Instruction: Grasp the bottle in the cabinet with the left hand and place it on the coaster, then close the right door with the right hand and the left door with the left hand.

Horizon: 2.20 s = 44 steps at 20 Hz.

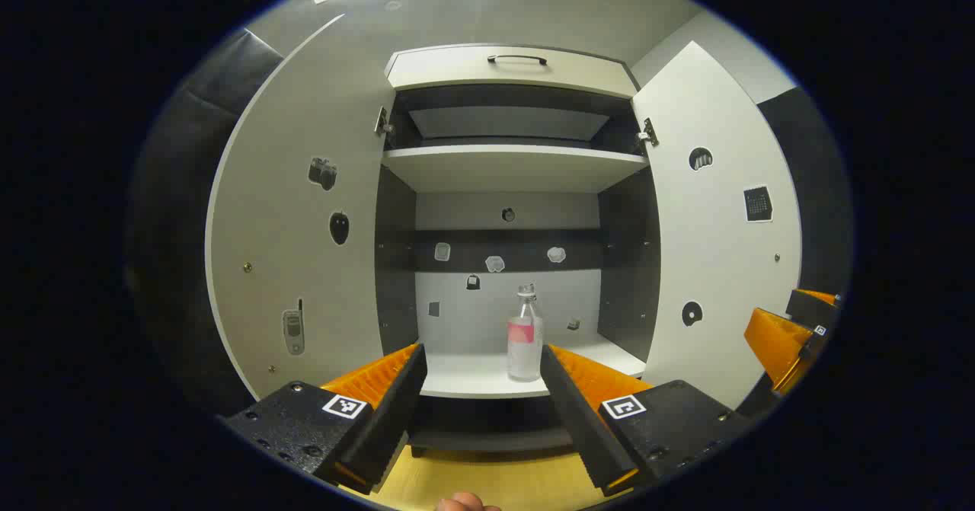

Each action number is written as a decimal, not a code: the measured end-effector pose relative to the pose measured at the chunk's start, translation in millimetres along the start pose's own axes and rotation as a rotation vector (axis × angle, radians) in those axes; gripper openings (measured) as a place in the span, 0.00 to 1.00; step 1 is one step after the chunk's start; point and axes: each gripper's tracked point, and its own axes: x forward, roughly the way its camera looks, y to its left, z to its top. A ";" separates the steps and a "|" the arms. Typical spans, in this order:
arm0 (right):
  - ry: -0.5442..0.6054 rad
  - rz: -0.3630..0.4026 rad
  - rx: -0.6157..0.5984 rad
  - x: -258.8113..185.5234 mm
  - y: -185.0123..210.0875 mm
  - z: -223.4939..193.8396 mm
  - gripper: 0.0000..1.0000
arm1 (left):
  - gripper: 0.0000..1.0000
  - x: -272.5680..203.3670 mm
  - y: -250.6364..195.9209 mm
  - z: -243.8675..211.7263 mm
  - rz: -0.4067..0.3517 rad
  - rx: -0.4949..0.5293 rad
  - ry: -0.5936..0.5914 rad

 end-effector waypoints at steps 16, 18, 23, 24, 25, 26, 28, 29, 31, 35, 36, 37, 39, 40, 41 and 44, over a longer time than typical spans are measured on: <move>0.048 0.005 -0.006 1.1 -0.6 -11.2 0.96 | 0.96 3.4 -18.4 -19.1 -0.034 -0.042 0.057; 0.048 0.018 0.002 -2.0 0.9 -8.3 0.96 | 0.96 5.6 -8.4 -20.7 -0.014 -0.057 0.057; 0.026 0.033 -0.009 -5.5 2.6 -3.8 0.96 | 0.96 34.9 -1.5 -21.4 -0.016 -0.056 0.068; 0.022 0.021 -0.008 -5.7 1.5 -2.8 0.96 | 0.96 45.3 -5.4 -19.7 -0.040 -0.049 0.069; 0.018 0.006 -0.006 -4.8 0.3 -2.7 0.96 | 0.96 57.1 -10.1 -16.8 -0.064 -0.042 0.070; 0.016 -0.010 -0.004 -4.3 -1.1 -2.2 0.96 | 0.97 70.0 -14.8 -14.6 -0.085 -0.033 0.070; 0.018 -0.050 -0.007 -1.1 -4.9 -4.3 0.93 | 0.96 97.1 -24.3 -11.0 -0.115 -0.008 0.069; 0.021 -0.071 -0.009 0.4 -6.5 -5.6 0.96 | 0.96 111.8 -30.2 -10.0 -0.128 0.005 0.069; 0.028 -0.117 -0.020 5.9 -13.4 -11.4 0.96 | 0.96 137.9 -37.9 -11.4 -0.134 0.023 0.072; 0.029 -0.213 -0.052 14.8 -36.8 -26.9 0.96 | 0.98 187.8 -44.1 -27.6 -0.115 0.050 0.112; 0.028 -0.237 -0.055 15.6 -41.8 -28.5 0.96 | 0.98 199.8 -44.6 -31.5 -0.107 0.048 0.123; 0.027 -0.260 -0.055 10.6 -48.6 -26.1 0.96 | 0.98 210.3 -44.9 -34.2 -0.101 0.044 0.131; 0.029 -0.302 -0.053 -1.6 -60.6 -24.9 0.96 | 0.98 230.8 -47.0 -41.2 -0.097 0.044 0.150; 0.030 -0.319 -0.052 -6.4 -65.7 -24.7 0.96 | 0.98 238.9 -48.0 -45.4 -0.093 0.047 0.158; 0.032 -0.334 -0.052 -10.4 -70.2 -23.6 0.96 | 0.98 246.9 -49.3 -48.2 -0.089 0.051 0.165; 0.038 -0.366 -0.051 -14.6 -76.7 -24.0 0.96 | 0.98 261.2 -55.3 -62.3 -0.094 0.060 0.198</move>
